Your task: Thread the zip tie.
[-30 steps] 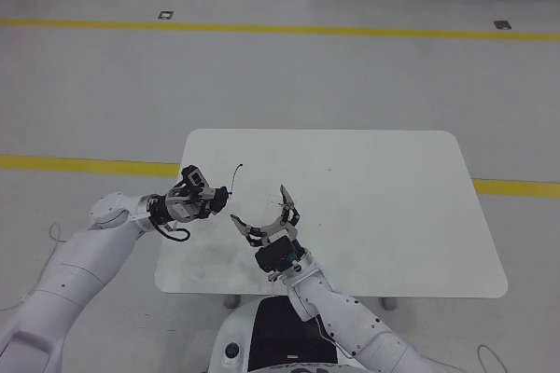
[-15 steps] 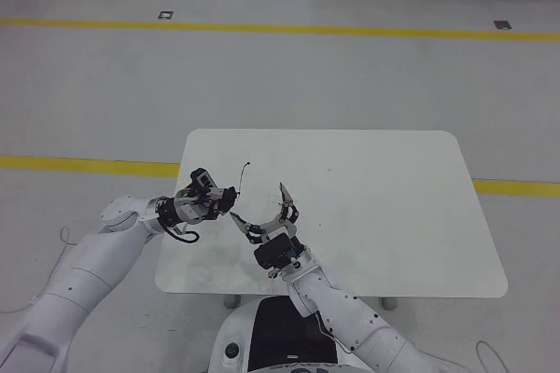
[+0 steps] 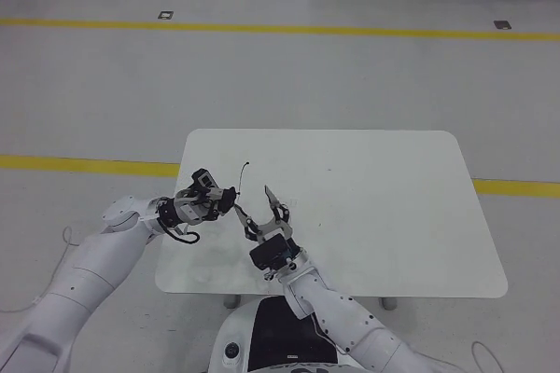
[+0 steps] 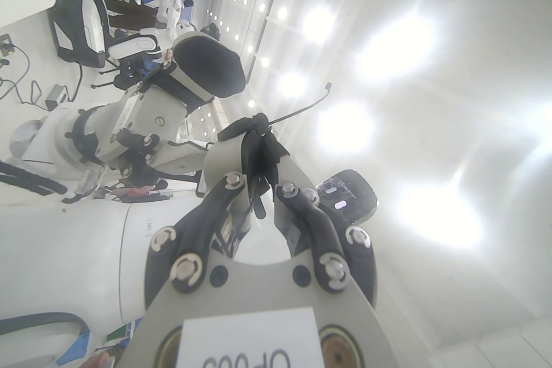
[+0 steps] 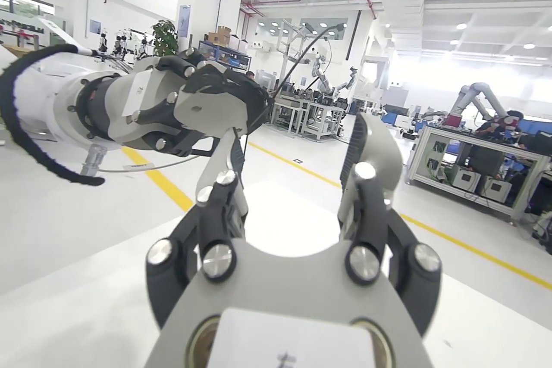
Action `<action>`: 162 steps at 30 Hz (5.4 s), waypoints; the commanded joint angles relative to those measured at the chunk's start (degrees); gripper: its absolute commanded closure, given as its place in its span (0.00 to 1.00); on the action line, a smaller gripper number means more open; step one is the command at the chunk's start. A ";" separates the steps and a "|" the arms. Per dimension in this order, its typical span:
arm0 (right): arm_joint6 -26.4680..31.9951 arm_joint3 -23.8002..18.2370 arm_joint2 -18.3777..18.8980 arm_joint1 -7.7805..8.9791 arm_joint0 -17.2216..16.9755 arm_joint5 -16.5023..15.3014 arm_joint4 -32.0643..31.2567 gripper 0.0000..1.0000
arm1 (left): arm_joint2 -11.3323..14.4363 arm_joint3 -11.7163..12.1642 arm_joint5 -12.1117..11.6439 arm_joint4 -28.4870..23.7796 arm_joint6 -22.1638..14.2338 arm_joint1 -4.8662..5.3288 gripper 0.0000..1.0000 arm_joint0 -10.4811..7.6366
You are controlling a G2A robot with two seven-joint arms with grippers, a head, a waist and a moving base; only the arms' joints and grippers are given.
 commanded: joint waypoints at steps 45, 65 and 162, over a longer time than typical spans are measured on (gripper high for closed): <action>-2.17 3.33 0.07 -2.96 0.85 0.00 0.00 1.00 | 0.00 0.00 0.00 0.00 0.00 0.00 1.00 0.00; -2.09 2.83 1.39 -2.61 -0.13 0.00 0.00 1.00 | 0.00 0.00 0.00 0.00 0.00 0.00 1.00 0.00; -2.12 1.38 6.68 -1.58 -3.27 0.00 0.00 1.00 | 0.00 0.00 0.00 0.00 0.00 0.00 1.00 0.00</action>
